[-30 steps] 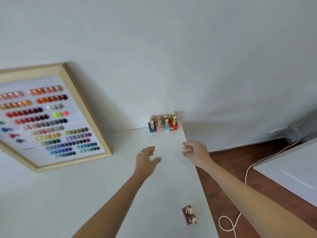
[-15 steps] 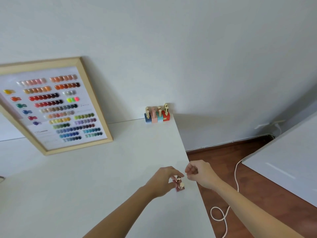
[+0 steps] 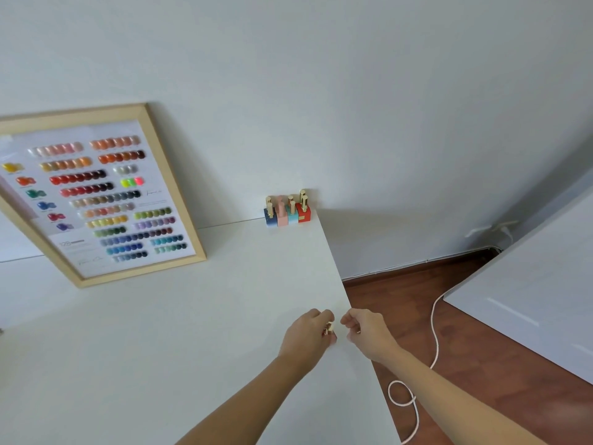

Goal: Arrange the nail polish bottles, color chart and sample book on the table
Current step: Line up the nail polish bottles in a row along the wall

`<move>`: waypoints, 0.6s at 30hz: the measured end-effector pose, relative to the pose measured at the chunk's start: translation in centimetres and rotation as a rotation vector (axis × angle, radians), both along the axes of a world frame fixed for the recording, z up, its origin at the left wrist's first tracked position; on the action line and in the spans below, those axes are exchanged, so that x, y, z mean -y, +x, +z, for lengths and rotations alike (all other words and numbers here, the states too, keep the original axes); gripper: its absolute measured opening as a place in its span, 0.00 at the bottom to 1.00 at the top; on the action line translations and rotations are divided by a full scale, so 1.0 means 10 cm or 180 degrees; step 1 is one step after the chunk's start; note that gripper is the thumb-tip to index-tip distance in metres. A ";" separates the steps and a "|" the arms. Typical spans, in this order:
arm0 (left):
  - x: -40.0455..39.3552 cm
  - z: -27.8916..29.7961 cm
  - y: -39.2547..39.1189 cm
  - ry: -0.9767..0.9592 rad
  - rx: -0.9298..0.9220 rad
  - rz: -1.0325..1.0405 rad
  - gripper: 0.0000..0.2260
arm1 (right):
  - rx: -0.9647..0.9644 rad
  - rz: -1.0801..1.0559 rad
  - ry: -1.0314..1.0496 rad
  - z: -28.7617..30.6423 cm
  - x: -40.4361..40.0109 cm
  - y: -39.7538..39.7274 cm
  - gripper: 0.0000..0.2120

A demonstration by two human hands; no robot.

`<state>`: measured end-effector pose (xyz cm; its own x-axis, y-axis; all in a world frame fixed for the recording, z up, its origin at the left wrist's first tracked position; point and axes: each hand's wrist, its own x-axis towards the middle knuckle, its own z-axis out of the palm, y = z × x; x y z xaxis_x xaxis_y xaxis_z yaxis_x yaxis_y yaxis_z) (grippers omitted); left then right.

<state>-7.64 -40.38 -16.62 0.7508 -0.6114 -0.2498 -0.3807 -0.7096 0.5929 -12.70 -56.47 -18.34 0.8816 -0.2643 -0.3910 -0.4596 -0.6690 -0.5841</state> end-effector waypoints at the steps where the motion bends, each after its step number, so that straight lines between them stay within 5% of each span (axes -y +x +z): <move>1: -0.01 -0.01 0.00 -0.0013 0.0008 -0.0044 0.10 | 0.0045 0.0049 -0.0082 -0.03 0.00 0.00 0.13; 11: -0.32 0.07 0.29 -0.0370 -0.0248 0.0239 0.07 | 0.0510 0.0785 -0.0747 -0.30 -0.21 0.29 0.23; 18: -0.69 0.30 1.02 -0.0460 0.0068 0.0565 0.09 | 0.0097 0.1230 -0.1423 -0.62 -0.50 0.61 0.28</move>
<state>2.59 -33.47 -13.61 0.8539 -0.4976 -0.1521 -0.2710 -0.6748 0.6864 -6.58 -51.52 -24.51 0.9559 -0.0550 -0.2886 -0.1210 -0.9689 -0.2159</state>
